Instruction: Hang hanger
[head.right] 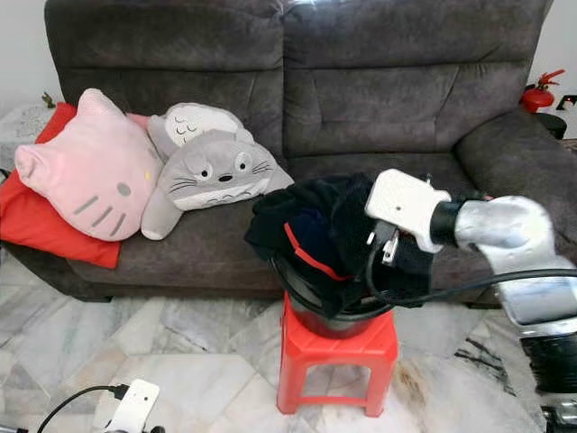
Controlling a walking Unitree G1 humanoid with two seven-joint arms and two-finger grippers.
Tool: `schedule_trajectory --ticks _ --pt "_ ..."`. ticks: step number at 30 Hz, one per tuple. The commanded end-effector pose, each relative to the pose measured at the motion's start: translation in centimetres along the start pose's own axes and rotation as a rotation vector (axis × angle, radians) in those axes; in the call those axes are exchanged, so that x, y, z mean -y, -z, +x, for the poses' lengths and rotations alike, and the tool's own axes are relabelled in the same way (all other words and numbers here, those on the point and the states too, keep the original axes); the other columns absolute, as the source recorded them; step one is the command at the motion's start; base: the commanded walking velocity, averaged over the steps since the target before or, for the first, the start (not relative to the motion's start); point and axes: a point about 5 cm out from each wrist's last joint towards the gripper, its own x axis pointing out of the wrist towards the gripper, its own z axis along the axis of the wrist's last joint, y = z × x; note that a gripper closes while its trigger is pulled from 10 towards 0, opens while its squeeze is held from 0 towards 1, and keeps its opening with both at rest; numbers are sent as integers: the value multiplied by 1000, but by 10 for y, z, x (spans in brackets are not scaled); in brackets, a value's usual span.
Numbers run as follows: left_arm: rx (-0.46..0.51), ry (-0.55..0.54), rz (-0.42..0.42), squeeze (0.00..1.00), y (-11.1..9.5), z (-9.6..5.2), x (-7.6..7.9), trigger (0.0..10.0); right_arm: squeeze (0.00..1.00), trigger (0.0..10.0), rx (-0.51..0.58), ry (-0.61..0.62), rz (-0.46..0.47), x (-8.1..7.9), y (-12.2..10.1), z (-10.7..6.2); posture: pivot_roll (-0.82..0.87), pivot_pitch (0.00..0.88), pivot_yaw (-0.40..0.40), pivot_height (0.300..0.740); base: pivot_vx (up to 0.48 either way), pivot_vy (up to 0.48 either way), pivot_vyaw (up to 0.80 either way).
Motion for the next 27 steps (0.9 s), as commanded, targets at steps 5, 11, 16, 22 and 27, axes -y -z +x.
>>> schedule_trajectory --ticks 5,11,16,22,27 --pt "-14 -2 2 0 3 0 -3 10000 0 10000 -156 -54 -56 0 9 -18 -240 0 59 727 0 0 0" --pt "-16 1 2 0 4 -1 -4 10000 0 10000 -368 101 -140 19 35 -27 -242 0 61 727 0 0 0" --pt "-16 -2 -5 0 4 -1 -6 10000 0 10000 -2 434 125 42 7 -1 -239 0 57 727 0 0 0" --pt "-13 -3 -10 0 4 -1 -7 10000 0 10000 21 719 474 28 34 29 -237 0 57 727 0 0 0" --pt "-12 -3 -14 0 4 -1 -7 10000 0 10000 -65 733 672 -11 53 52 -238 0 58 727 0 0 0"
